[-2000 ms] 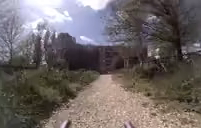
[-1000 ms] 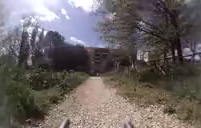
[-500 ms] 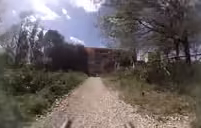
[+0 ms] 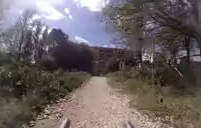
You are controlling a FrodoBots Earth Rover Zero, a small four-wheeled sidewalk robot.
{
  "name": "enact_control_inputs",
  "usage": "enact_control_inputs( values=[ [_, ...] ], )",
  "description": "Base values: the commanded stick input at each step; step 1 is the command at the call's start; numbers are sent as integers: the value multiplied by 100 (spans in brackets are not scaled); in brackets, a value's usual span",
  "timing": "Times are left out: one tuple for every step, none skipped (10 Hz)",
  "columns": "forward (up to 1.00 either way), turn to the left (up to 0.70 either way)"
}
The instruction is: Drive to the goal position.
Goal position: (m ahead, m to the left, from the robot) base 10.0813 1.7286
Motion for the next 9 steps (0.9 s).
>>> enact_control_inputs(
  values=[
    [85, 0],
    [85, 0],
    [85, 0],
    [85, 0],
    [85, 0],
    [85, 0],
    [85, 0],
    [85, 0],
    [85, -8]
  ],
)
